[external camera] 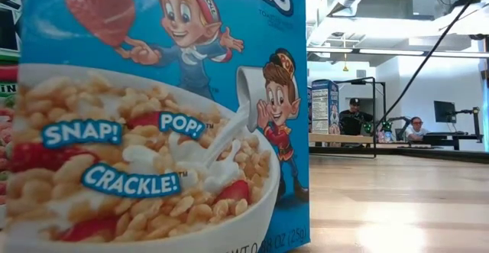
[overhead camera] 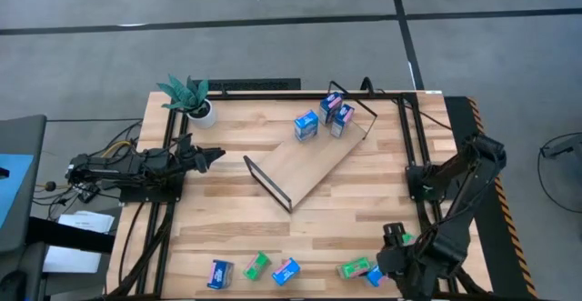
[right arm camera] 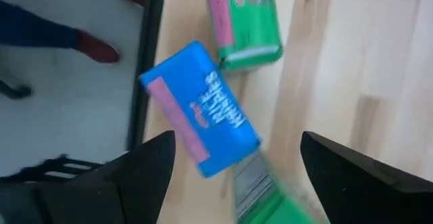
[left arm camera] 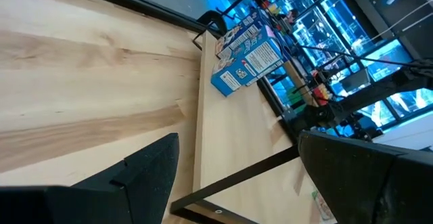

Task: Stack cereal on shelf
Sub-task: Put the right light blue cereal box on the shelf aligned with the light blue cereal box

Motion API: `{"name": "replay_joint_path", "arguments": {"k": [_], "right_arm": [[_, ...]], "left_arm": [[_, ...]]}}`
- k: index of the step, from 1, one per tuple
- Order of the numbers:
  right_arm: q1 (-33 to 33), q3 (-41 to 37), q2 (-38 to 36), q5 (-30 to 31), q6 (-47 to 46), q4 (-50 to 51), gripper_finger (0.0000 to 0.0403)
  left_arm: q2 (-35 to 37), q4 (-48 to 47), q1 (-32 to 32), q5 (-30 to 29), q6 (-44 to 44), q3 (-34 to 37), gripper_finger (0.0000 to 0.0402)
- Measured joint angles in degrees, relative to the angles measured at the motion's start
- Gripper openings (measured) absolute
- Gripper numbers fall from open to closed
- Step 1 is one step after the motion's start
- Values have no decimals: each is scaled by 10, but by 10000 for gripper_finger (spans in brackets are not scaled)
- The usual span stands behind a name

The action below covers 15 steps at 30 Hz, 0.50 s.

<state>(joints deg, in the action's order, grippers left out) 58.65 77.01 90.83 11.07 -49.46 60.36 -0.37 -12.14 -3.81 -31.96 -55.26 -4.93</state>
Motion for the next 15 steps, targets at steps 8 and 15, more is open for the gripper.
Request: {"name": "replay_joint_path", "arguments": {"k": [8, 15], "right_arm": [[19, -5, -13, 36, 34, 7, 341], [25, -22, -1, 68, 114, -40, 341]], "left_arm": [[0, 0, 0, -3, -15, 0, 293], [0, 0, 0, -4, -14, 0, 293]]}}
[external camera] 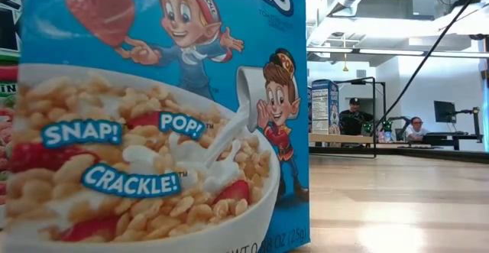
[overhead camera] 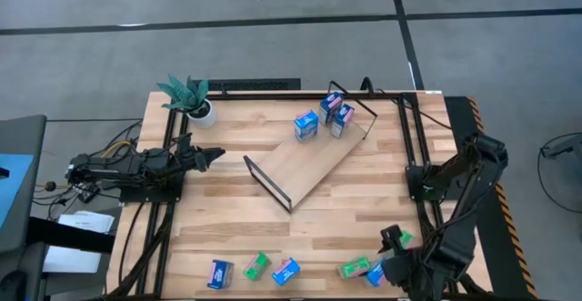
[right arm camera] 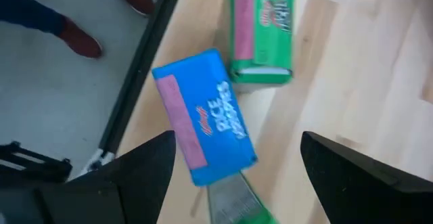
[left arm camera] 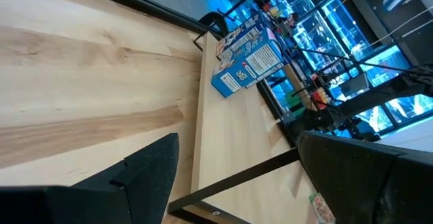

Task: Stack cereal on shelf
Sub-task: Put the right light blue cereal box on the shelf aligned with the light blue cereal box

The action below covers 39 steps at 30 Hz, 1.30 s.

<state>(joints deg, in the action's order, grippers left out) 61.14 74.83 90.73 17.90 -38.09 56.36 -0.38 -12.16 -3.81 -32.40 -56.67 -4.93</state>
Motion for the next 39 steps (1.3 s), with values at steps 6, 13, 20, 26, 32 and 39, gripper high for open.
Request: {"name": "replay_joint_path", "arguments": {"k": [6, 13, 20, 26, 32, 39], "right_arm": [[7, -11, 1, -6, 4, -22, 341], [17, -11, 2, 4, 22, -35, 340], [19, -37, 4, 8, 27, -68, 340], [21, -49, -6, 16, 35, -74, 340], [26, -51, -12, 16, 36, -62, 340], [31, -110, -46, 17, 27, -137, 340]], "left_arm": [[0, 0, 0, -9, -2, 0, 293], [0, 0, 0, -21, -2, 0, 293], [0, -1, 0, -28, -2, 0, 293], [0, -1, 0, -29, -1, 0, 293], [0, -2, 0, -41, 5, 0, 293], [0, -2, 0, -45, 7, 0, 293]]}}
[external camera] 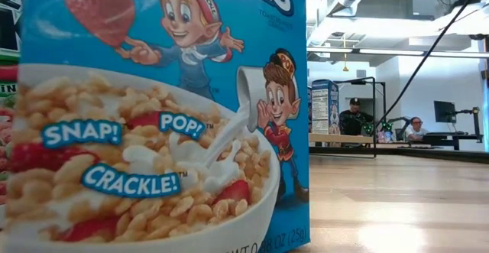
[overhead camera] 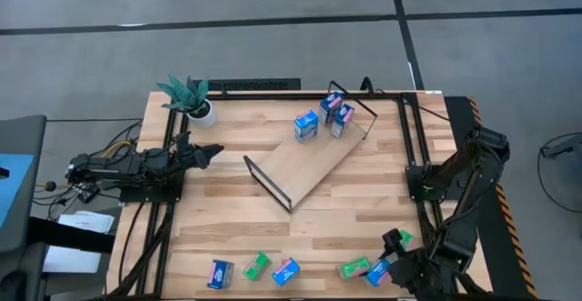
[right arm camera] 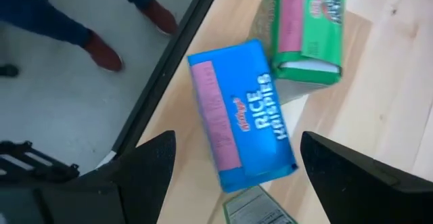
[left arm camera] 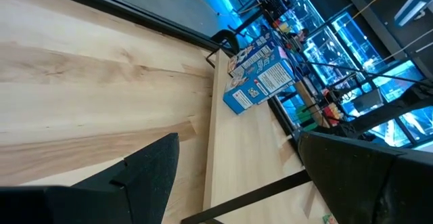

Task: Stack cereal on shelf
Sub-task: Put the right light blue cereal box on the shelf aligned with the light blue cereal box

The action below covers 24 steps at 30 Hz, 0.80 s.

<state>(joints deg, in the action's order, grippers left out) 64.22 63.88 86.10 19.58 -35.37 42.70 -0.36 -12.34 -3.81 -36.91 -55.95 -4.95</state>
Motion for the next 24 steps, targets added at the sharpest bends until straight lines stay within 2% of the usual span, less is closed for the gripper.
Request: {"name": "replay_joint_path", "arguments": {"k": [12, 24], "right_arm": [[3, -33, -21, 0, -3, -26, 317], [3, -33, -21, -1, 1, -12, 315]], "left_arm": [[0, 0, 0, -15, -7, 0, 293], [0, 0, 0, -15, -7, 0, 293]]}}
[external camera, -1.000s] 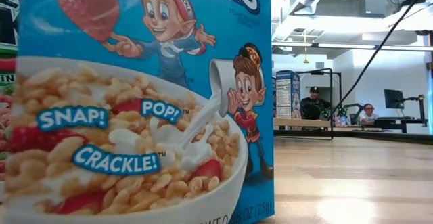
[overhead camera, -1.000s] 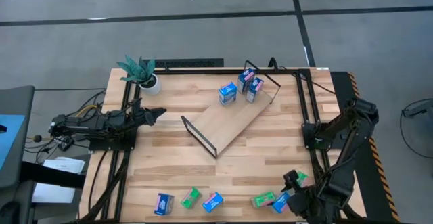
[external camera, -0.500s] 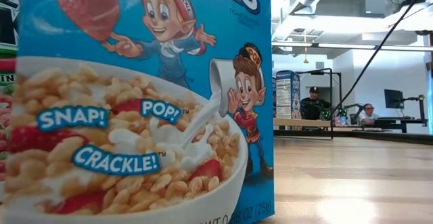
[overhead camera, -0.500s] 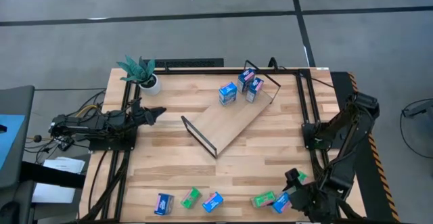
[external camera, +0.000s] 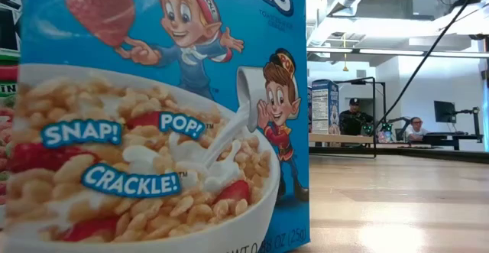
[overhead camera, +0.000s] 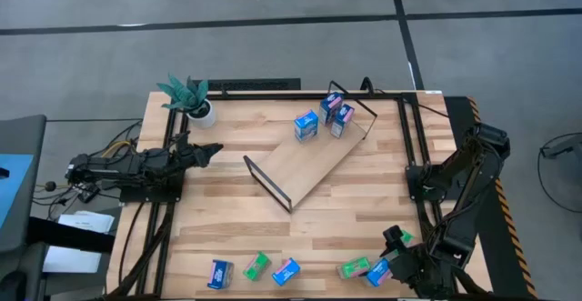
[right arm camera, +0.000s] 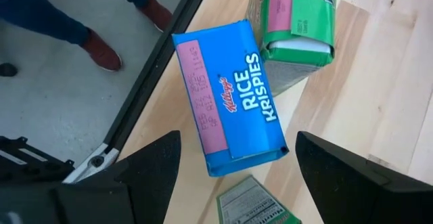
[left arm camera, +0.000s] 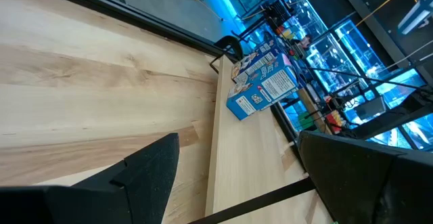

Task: Stack cereal on shelf
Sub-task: Put the right light blue cereal box on the shelf aligned with the light blue cereal box

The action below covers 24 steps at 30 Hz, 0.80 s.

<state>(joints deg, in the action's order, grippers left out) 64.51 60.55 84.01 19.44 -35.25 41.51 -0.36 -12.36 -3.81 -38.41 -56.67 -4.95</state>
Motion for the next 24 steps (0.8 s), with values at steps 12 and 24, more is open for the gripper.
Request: {"name": "replay_joint_path", "arguments": {"k": [12, 24], "right_arm": [[-3, 0, 0, -13, 43, -3, 315], [-20, -9, -17, -15, 88, -5, 315]], "left_arm": [[0, 0, 0, 0, 5, 0, 293], [0, 0, 0, 2, 9, 0, 293]]}}
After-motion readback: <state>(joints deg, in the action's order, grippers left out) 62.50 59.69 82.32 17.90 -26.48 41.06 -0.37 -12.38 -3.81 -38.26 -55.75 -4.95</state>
